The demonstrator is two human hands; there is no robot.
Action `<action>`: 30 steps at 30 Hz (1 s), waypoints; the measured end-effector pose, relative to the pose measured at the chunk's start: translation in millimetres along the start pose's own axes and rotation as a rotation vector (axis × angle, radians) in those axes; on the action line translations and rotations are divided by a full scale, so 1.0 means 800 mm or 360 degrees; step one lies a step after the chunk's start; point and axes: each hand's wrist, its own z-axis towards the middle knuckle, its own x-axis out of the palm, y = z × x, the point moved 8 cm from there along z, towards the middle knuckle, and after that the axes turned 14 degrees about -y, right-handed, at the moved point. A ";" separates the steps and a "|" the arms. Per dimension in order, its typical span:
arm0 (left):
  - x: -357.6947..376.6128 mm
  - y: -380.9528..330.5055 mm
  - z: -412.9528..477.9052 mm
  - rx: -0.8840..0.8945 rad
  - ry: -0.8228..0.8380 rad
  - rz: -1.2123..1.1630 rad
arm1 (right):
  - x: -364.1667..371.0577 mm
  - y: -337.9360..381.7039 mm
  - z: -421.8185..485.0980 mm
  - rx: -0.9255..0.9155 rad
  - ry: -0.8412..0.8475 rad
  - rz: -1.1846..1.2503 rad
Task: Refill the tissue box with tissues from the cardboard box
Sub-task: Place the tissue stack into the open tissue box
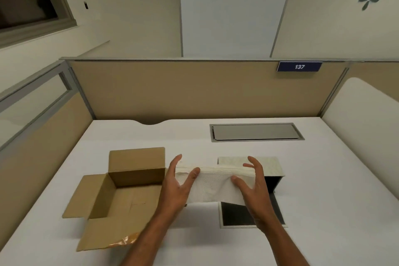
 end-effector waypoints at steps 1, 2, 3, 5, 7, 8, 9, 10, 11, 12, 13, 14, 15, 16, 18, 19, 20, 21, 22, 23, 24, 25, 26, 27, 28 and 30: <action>0.017 0.006 -0.011 -0.0047 -0.0001 0.0028 | -0.020 -0.013 0.004 0.0056 -0.0010 -0.0001; 0.034 0.013 -0.023 -0.0114 0.0000 0.0033 | -0.038 -0.025 0.008 0.0107 -0.0010 -0.0002; 0.051 0.021 -0.033 -0.0198 0.0003 0.0019 | -0.055 -0.036 0.012 0.0161 -0.0003 0.0005; 0.081 0.037 -0.053 -0.0364 0.0024 -0.0006 | -0.085 -0.056 0.020 0.0263 0.0010 0.0020; 0.108 0.057 -0.067 -0.0508 0.0057 0.0017 | -0.109 -0.074 0.030 0.0339 0.0012 0.0018; 0.119 0.068 -0.071 -0.0561 0.0066 0.0035 | -0.118 -0.082 0.036 0.0374 0.0007 0.0022; 0.129 0.077 -0.074 -0.0606 0.0070 0.0043 | -0.125 -0.090 0.042 0.0406 -0.0002 0.0030; 0.136 0.084 -0.075 -0.0645 0.0070 0.0039 | -0.131 -0.099 0.048 0.0436 -0.0019 0.0044; 0.143 0.091 -0.075 -0.0679 0.0064 0.0026 | -0.135 -0.107 0.052 0.0465 -0.0045 0.0057; 0.149 0.097 -0.074 -0.0707 0.0057 0.0008 | -0.139 -0.116 0.056 0.0491 -0.0082 0.0068; 0.155 0.103 -0.073 -0.0731 0.0053 -0.0010 | -0.142 -0.126 0.059 0.0519 -0.0121 0.0079; 0.161 0.109 -0.071 -0.0748 0.0056 -0.0030 | -0.144 -0.137 0.061 0.0544 -0.0158 0.0093; 0.167 0.115 -0.069 -0.0760 0.0066 -0.0055 | -0.146 -0.147 0.063 0.0565 -0.0188 0.0105; 0.172 0.121 -0.068 -0.0767 0.0079 -0.0085 | -0.146 -0.156 0.066 0.0585 -0.0210 0.0112; 0.182 0.131 -0.064 -0.0774 0.0099 -0.0148 | -0.146 -0.175 0.071 0.0631 -0.0243 0.0118; 0.186 0.135 -0.063 -0.0773 0.0103 -0.0169 | -0.146 -0.183 0.073 0.0649 -0.0264 0.0123; 0.190 0.139 -0.062 -0.0767 0.0103 -0.0180 | -0.147 -0.190 0.076 0.0662 -0.0286 0.0130; 0.194 0.143 -0.061 -0.0759 0.0103 -0.0182 | -0.147 -0.196 0.078 0.0670 -0.0306 0.0135; 0.198 0.146 -0.060 -0.0752 0.0102 -0.0182 | -0.147 -0.201 0.080 0.0677 -0.0323 0.0138; 0.201 0.149 -0.059 -0.0751 0.0100 -0.0184 | -0.148 -0.206 0.082 0.0685 -0.0338 0.0141; 0.205 0.152 -0.058 -0.0755 0.0096 -0.0188 | -0.149 -0.211 0.083 0.0698 -0.0351 0.0146; 0.208 0.156 -0.057 -0.0762 0.0089 -0.0188 | -0.150 -0.215 0.085 0.0712 -0.0359 0.0151; 0.210 0.159 -0.056 -0.0768 0.0080 -0.0186 | -0.150 -0.219 0.087 0.0724 -0.0364 0.0157; 0.212 0.163 -0.056 -0.0774 0.0069 -0.0186 | -0.150 -0.223 0.089 0.0734 -0.0368 0.0164; 0.214 0.167 -0.054 -0.0782 0.0054 -0.0192 | -0.150 -0.226 0.091 0.0743 -0.0371 0.0172; 0.215 0.174 -0.053 -0.0799 0.0022 -0.0195 | -0.148 -0.232 0.094 0.0753 -0.0363 0.0179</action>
